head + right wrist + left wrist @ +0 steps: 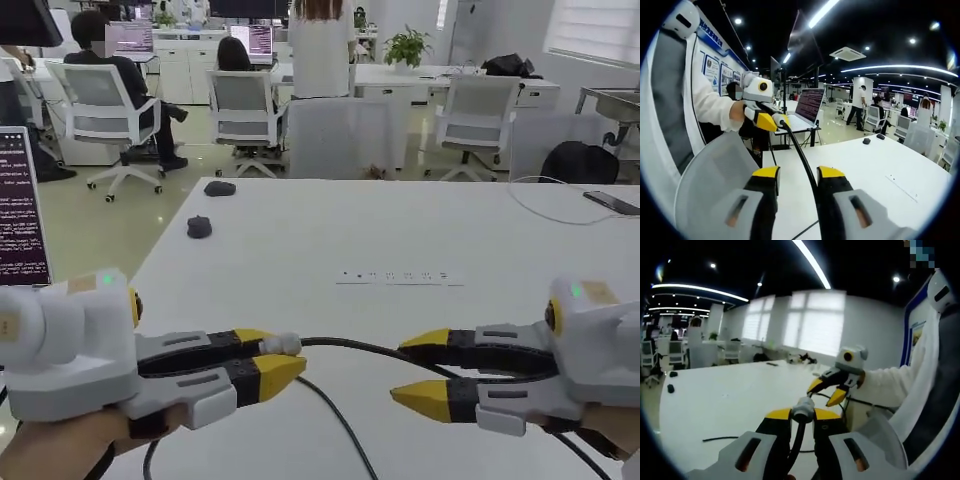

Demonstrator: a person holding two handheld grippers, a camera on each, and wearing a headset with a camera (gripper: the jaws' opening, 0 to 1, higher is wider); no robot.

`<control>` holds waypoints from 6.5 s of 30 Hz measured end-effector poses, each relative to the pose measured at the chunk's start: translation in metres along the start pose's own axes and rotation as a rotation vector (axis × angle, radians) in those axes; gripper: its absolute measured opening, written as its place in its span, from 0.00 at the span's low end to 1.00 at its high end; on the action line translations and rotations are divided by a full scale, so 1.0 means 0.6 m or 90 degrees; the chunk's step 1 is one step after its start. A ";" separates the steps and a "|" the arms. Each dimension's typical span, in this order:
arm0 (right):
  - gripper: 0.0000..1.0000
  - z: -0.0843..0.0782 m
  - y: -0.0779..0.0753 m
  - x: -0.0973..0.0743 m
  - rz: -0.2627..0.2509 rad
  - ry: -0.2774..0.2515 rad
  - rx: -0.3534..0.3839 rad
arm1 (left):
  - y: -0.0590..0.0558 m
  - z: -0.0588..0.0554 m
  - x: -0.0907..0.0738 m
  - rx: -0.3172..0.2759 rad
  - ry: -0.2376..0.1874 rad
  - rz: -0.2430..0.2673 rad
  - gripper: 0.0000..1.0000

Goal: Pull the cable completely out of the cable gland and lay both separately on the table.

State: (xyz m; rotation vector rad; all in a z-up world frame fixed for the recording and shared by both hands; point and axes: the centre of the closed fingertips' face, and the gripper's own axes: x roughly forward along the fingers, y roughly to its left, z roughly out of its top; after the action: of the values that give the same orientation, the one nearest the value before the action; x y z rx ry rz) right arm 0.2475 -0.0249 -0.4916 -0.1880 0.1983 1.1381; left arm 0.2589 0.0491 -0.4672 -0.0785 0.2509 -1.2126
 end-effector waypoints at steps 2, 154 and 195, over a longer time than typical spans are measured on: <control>0.29 0.007 0.000 0.002 0.003 -0.003 -0.009 | 0.000 -0.002 0.006 0.002 0.004 -0.003 0.17; 0.03 -0.009 -0.012 -0.010 0.011 0.049 -0.090 | 0.018 0.006 0.013 0.033 0.007 -0.013 0.16; 0.05 0.055 0.032 0.047 0.118 0.014 -0.153 | -0.031 -0.004 0.045 0.087 0.036 -0.079 0.17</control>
State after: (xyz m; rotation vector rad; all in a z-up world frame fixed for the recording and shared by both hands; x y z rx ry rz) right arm 0.2435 0.0160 -0.4680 -0.4015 0.0985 1.3445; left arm 0.2503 0.0173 -0.4701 0.0594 0.2143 -1.3541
